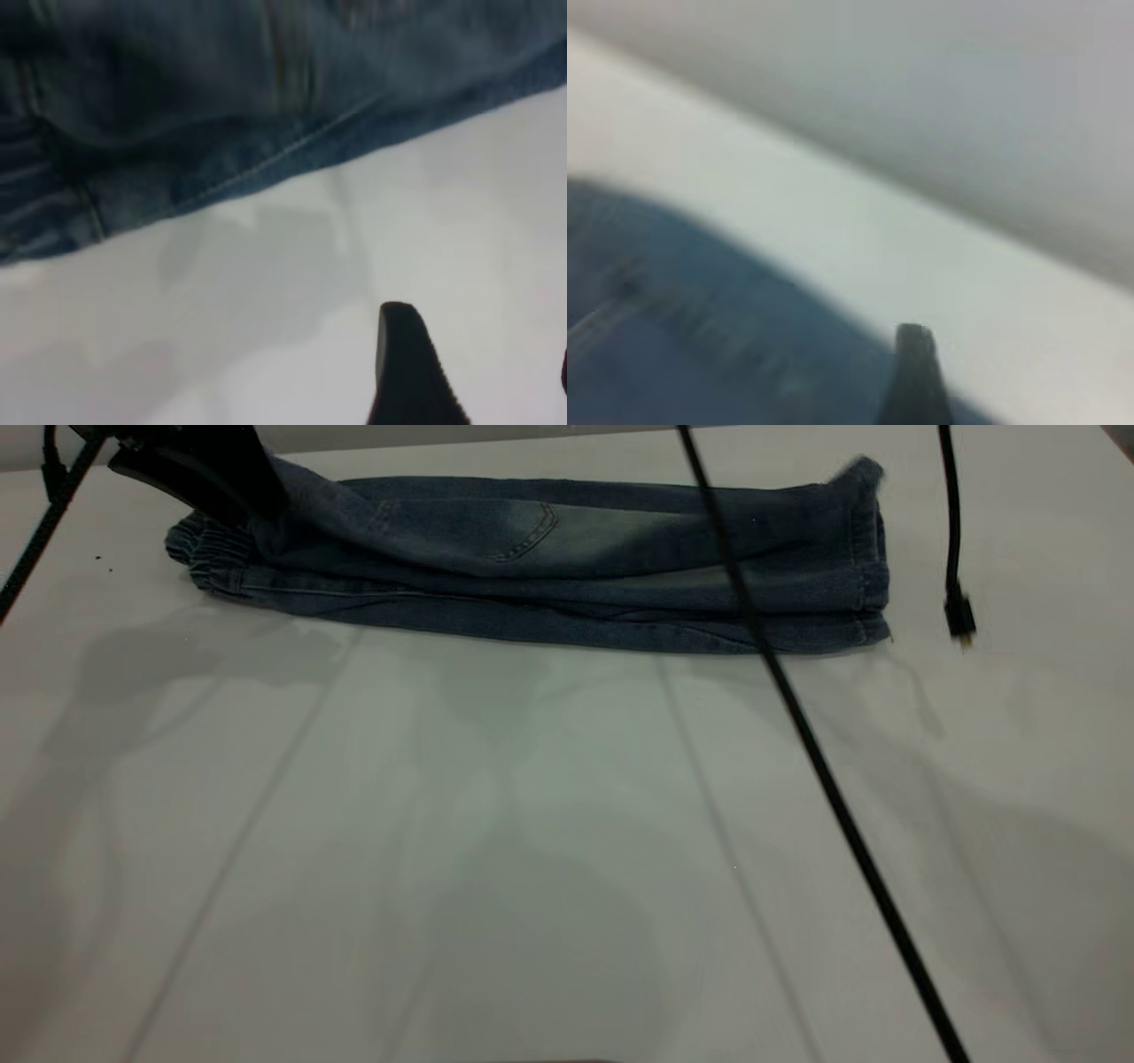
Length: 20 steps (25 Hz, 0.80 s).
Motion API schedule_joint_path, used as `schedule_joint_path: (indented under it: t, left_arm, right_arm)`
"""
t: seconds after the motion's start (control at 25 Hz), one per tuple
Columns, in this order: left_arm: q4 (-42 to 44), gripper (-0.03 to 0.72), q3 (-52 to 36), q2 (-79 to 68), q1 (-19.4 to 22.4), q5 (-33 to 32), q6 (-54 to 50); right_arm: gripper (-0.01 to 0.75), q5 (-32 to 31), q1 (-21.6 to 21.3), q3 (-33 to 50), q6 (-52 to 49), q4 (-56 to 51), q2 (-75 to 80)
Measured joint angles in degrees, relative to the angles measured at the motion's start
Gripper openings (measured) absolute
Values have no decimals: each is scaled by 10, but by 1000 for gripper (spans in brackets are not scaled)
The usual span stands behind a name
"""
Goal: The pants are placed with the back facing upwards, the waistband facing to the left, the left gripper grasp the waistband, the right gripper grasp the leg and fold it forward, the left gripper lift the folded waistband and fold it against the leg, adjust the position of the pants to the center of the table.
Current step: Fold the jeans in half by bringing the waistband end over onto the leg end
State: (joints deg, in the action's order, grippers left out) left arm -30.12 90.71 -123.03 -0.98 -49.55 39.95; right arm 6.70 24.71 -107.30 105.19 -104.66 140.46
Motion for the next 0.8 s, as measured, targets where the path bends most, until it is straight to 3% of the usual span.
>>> schedule_joint_path:
  t: [0.16,0.36,0.56,0.8]
  left_arm:
    - [-1,358,1,-8,0,36,-3]
    - [0,358,1,-47,0,12,-19]
    - [-13,358,1,-86,0,115,-15]
    - [-114,358,1,-110,-8,207,8]
  right_arm:
    - [477,25,-1,-1,-16,-4,-1]
    - [467,15,5,-1,-29,-4,-1]
    - [451,-13,5,-1,-47,-4,-1]
    - [444,-41,5,-1,-50,-4,-1]
